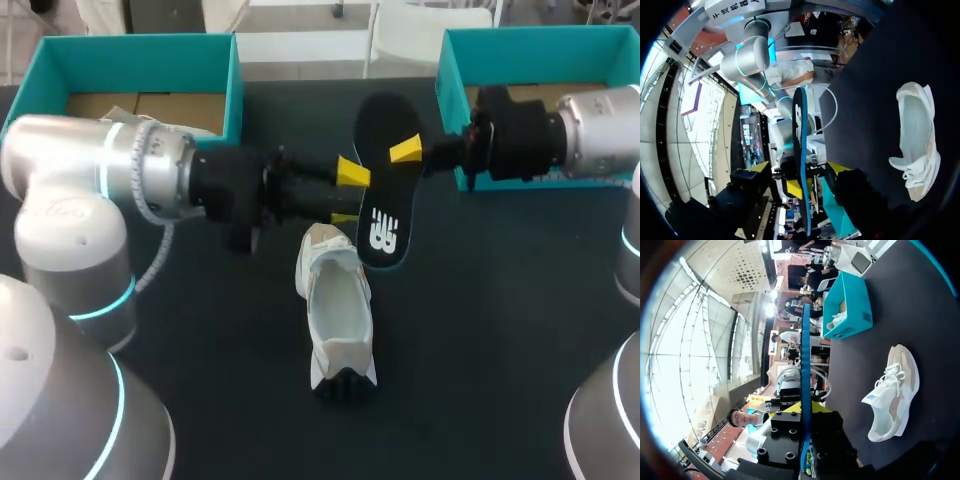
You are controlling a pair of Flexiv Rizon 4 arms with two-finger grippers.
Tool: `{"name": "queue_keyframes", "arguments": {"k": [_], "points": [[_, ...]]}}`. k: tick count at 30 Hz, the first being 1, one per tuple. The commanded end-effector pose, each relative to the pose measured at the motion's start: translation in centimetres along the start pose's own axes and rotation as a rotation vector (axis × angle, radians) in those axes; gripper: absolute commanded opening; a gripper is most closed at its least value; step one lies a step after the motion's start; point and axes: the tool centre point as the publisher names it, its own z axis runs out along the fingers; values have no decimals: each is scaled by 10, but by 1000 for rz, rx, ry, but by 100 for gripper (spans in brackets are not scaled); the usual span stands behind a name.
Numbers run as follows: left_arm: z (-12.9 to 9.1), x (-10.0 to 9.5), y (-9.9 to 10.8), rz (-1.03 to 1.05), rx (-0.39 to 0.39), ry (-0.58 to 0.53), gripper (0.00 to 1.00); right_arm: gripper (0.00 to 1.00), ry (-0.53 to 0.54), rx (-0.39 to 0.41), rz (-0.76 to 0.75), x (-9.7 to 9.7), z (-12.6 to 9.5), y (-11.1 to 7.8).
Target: Take the shoe out of the shoebox, open the shoe tongue, remove and reinsert the insole, then place the shoe into the shoebox
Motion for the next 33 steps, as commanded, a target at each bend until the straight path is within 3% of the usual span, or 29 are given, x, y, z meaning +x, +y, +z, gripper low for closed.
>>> {"name": "queue_keyframes", "arguments": {"k": [1,6,9,26,30,33], "points": [[-45,-18,-1,-39,-47,179,100,0,18,7,8,-12,2,1],[-52,-29,4,-52,-122,470,100,0,30,21,12,-24,10,3],[-47,-36,8,4,-127,568,100,0,33,28,18,-31,16,3],[-46,-38,10,14,-122,573,100,0,-9,73,13,-34,27,7],[-36,-41,24,-96,-141,882,100,0,-21,103,27,-36,31,7],[-31,-40,31,-165,-120,1019,100,0,-21,89,30,-38,31,6]]}}
